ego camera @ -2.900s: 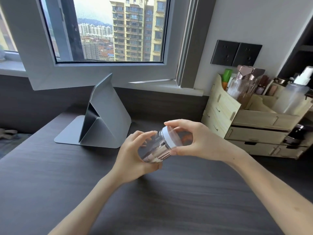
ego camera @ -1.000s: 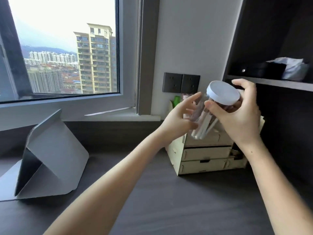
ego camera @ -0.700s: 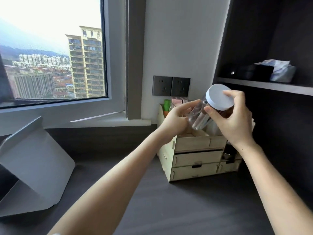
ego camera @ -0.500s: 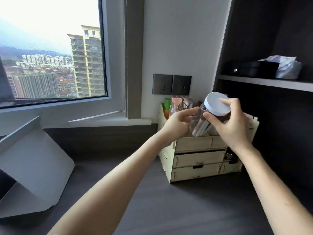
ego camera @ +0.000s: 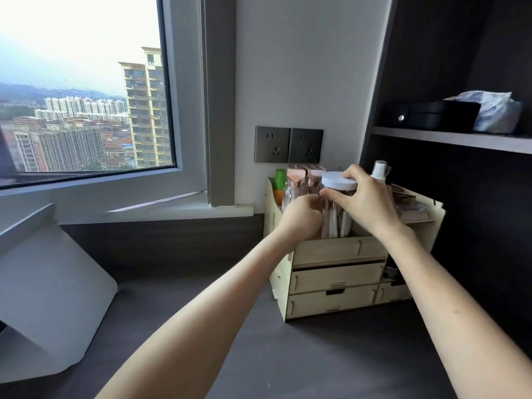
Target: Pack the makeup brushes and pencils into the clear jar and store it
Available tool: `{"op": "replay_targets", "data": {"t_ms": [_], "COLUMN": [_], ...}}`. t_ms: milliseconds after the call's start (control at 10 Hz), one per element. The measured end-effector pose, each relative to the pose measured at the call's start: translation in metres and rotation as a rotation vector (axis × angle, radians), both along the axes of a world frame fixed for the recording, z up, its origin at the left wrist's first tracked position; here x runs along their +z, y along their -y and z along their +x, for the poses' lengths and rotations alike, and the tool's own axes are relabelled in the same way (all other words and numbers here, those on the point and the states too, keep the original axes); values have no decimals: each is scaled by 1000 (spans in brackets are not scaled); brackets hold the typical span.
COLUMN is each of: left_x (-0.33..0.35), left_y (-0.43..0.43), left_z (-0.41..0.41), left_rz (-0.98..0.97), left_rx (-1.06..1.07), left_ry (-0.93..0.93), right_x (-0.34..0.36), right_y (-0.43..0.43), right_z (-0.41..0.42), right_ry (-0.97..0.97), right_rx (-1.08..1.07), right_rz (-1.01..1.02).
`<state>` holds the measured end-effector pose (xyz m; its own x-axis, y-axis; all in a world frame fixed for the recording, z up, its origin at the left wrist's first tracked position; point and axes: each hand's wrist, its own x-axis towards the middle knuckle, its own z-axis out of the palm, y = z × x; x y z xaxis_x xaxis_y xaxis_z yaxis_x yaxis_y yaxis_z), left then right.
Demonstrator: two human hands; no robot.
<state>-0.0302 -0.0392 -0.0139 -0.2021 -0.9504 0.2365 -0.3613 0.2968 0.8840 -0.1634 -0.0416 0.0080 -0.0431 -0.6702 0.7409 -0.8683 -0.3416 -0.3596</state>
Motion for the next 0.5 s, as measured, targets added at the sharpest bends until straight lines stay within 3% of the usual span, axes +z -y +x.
{"op": "replay_targets", "data": {"t_ms": [300,400,500], "left_x": [0,6,7], "left_y": [-1,-14,-23], "left_z": [5,18,47], "left_rz": [26,27,-29], "left_rx": [-45,-43,13], "left_ry": [-17,-84,-231], "right_x": [-4,-1,1], "right_y": [-5,-16,-38], "right_z": [13,20,25], "right_ry": [-258,-231,-51], "right_rx": [-388,-414,-235], "right_rz": [-66,-127,-349]}}
